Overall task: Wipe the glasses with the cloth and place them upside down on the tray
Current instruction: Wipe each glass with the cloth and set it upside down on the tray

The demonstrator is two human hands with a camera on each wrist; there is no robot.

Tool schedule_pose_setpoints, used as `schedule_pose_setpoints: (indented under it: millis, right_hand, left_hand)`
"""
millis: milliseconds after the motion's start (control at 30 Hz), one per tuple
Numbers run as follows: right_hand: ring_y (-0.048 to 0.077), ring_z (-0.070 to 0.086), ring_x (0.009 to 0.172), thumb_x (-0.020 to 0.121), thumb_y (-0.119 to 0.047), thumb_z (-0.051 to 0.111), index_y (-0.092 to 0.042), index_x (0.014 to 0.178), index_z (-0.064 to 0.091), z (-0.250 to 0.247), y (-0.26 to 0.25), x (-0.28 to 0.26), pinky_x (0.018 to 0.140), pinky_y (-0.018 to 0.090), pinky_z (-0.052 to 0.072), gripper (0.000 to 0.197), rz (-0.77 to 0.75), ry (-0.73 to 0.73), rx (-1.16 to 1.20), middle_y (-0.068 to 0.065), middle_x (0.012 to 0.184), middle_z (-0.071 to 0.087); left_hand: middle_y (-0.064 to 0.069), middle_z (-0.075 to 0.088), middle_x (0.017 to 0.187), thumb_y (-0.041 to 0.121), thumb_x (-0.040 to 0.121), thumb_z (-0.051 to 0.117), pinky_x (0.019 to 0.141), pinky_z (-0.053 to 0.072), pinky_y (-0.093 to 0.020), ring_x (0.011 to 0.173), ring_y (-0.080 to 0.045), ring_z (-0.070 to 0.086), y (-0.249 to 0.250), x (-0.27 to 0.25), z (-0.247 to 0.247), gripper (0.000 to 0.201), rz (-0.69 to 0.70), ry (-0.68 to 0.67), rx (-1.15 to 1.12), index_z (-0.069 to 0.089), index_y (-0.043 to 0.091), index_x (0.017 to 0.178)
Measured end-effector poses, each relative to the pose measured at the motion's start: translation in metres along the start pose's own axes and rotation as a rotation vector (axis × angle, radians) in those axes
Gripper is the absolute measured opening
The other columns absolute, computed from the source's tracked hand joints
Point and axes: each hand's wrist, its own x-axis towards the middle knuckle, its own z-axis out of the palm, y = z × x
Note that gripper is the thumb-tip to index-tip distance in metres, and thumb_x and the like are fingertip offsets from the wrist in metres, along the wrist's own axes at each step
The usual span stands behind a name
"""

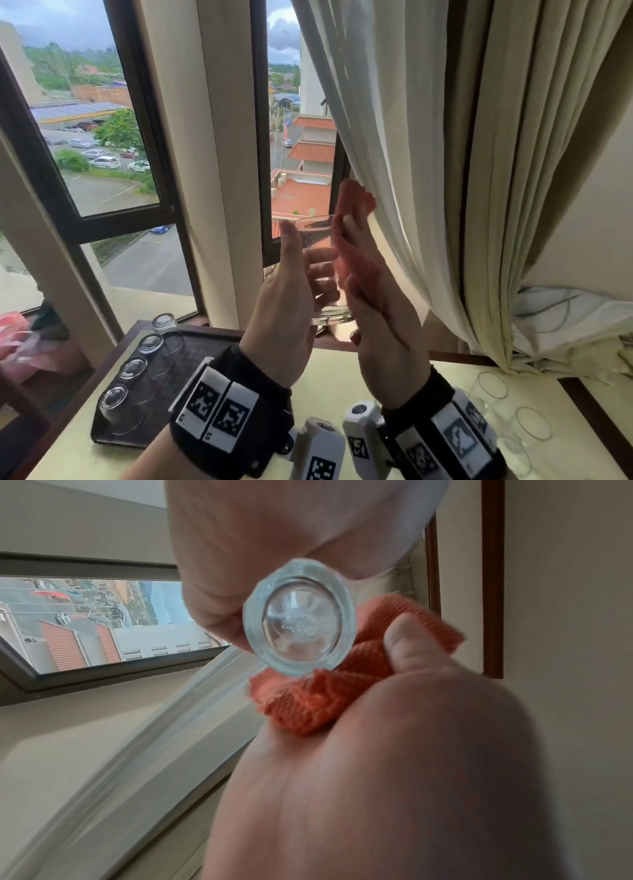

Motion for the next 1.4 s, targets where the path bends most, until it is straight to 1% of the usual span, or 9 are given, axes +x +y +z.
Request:
schedule_pose_setpoints:
  millis: [100,233,400,567,667,833,900,1100,1400]
  right_hand:
    - [0.025,0.045,0.14,0.1,-0.014,0.053,-0.019,0.158,0.044,0.008,0.019,-0.011,0.108,0.068,0.046,0.059,-0.165,-0.1,-0.305,0.0,0.17,0.032]
    - [0.004,0.032,0.153,0.111,-0.023,0.047,-0.051,0.159,0.033,0.007,0.047,-0.04,0.122,0.04,0.038,0.058,-0.093,-0.174,-0.294,-0.027,0.167,0.029]
    - [0.031,0.063,0.075,0.104,-0.025,0.052,-0.041,0.147,0.056,-0.001,0.018,-0.035,0.071,0.037,0.059,0.046,0.16,0.084,0.14,0.004,0.089,0.069]
    - [0.019,0.038,0.154,0.098,0.007,0.043,-0.014,0.159,0.043,0.0,-0.004,-0.016,0.122,0.032,0.037,0.065,0.022,-0.028,0.025,0.007,0.166,0.041]
    - [0.028,0.029,0.159,0.097,0.005,0.046,-0.011,0.159,0.042,-0.001,-0.001,-0.042,0.108,0.041,0.038,0.064,-0.022,-0.104,-0.046,-0.004,0.172,0.028]
    - [-0.003,0.059,0.087,0.098,-0.026,0.054,-0.057,0.141,0.057,-0.001,0.008,-0.078,0.074,0.008,0.04,0.052,0.244,0.015,0.073,-0.006,0.127,0.074]
    - [0.002,0.053,0.064,0.096,-0.037,0.059,-0.061,0.12,0.07,-0.001,0.01,-0.078,0.063,0.015,0.044,0.036,0.44,0.186,0.162,-0.009,0.082,0.072]
    - [0.033,0.071,0.12,0.103,-0.033,0.047,-0.009,0.121,0.076,-0.016,0.002,-0.04,0.1,0.058,0.055,0.041,0.674,0.514,0.892,0.02,0.128,0.073]
    - [0.04,0.077,0.098,0.107,-0.037,0.04,-0.023,0.108,0.084,-0.039,-0.005,-0.023,0.085,0.057,0.062,0.046,0.538,0.483,0.74,0.024,0.114,0.077]
  left_hand:
    - [-0.021,0.075,0.129,0.075,0.099,0.037,0.115,0.048,-0.057,0.125,-0.041,0.069,0.004,-0.001,-0.006,0.079,-0.012,-0.014,-0.057,0.077,0.012,0.127]
    - [-0.017,0.079,0.109,0.081,0.09,0.036,0.088,0.063,-0.045,0.098,-0.034,0.079,0.008,0.003,-0.017,0.088,-0.037,-0.001,0.036,0.074,0.008,0.119]
    - [-0.02,0.072,0.09,0.081,0.093,0.034,0.07,0.061,-0.04,0.076,-0.03,0.072,0.001,-0.004,-0.007,0.091,-0.022,-0.044,0.067,0.071,0.001,0.115]
    - [-0.023,0.073,0.11,0.1,0.08,0.038,0.088,0.058,-0.046,0.094,-0.036,0.074,-0.001,-0.009,0.004,0.106,-0.012,-0.094,0.053,0.078,0.008,0.115]
    - [-0.015,0.078,0.121,0.086,0.091,0.04,0.092,0.059,-0.041,0.108,-0.029,0.077,0.007,-0.007,-0.001,0.089,0.008,-0.132,0.114,0.075,0.014,0.13]
    - [0.0,0.071,0.093,0.082,0.072,0.063,0.07,0.056,-0.027,0.075,-0.009,0.064,0.019,0.003,-0.001,0.089,0.033,-0.114,0.145,0.069,0.013,0.128]
    - [0.008,0.072,0.078,0.07,0.069,0.064,0.066,0.06,-0.025,0.066,-0.006,0.065,0.019,0.003,0.006,0.081,0.077,-0.175,0.135,0.066,0.012,0.125]
    - [-0.005,0.075,0.116,0.074,0.067,0.087,0.096,0.062,-0.056,0.109,-0.025,0.076,-0.002,-0.004,0.012,0.089,0.252,-0.215,0.347,0.062,0.023,0.134]
    - [0.017,0.072,0.115,0.049,0.066,0.096,0.078,0.06,-0.026,0.104,-0.014,0.07,-0.003,-0.026,-0.011,0.07,0.523,-0.178,0.763,0.058,0.042,0.124]
